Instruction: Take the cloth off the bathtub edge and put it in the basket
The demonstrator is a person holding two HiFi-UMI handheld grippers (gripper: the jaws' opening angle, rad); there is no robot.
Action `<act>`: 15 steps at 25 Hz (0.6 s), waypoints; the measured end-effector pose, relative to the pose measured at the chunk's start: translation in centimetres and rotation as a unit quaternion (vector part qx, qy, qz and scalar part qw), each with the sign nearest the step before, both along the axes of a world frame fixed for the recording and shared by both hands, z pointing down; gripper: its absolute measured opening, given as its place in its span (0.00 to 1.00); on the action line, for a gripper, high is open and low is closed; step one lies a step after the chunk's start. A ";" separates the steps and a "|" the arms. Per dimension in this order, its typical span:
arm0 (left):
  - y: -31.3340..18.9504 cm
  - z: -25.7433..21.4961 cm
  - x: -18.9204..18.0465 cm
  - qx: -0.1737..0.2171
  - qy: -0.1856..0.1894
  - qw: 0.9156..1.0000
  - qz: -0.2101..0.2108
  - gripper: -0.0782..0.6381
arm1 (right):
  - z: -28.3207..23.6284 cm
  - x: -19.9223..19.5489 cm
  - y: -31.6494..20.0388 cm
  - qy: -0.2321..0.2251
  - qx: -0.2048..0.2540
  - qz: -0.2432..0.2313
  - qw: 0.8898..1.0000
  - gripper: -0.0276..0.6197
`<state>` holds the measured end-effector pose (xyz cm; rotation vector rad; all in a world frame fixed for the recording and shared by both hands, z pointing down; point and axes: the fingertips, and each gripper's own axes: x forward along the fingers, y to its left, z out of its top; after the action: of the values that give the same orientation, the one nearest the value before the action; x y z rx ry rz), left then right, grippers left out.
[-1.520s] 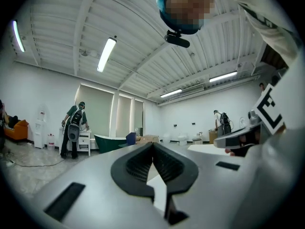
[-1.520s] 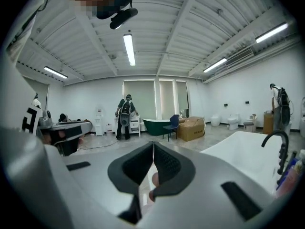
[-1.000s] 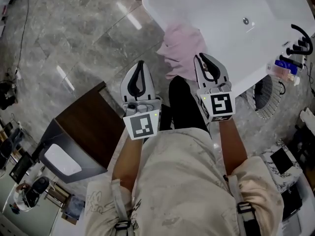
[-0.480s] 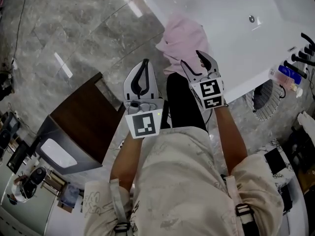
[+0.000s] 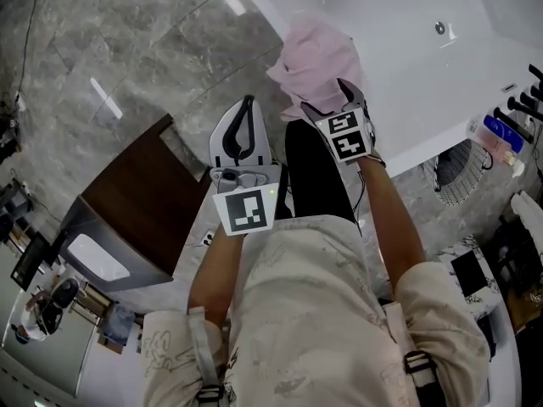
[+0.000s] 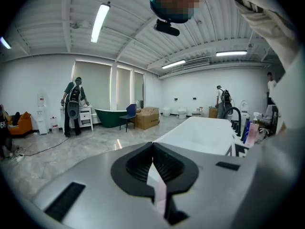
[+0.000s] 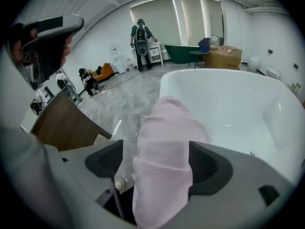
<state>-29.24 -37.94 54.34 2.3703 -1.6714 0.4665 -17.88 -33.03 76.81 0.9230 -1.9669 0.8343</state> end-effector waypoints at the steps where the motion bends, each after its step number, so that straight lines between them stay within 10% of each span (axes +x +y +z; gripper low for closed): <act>1: -0.1 0.1 0.0 -0.002 0.001 1.000 -0.002 0.11 | 0.6 0.0 0.0 0.007 -0.007 -0.005 1.000 0.63; 15: 0.0 1.5 -0.4 -0.020 -0.004 1.000 -0.011 0.11 | 7.2 0.1 0.2 0.107 -0.052 -0.042 0.992 0.67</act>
<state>-29.64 -37.91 55.81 2.3230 -1.6748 0.5019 -17.74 -32.86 84.03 0.8277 -1.7491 0.7506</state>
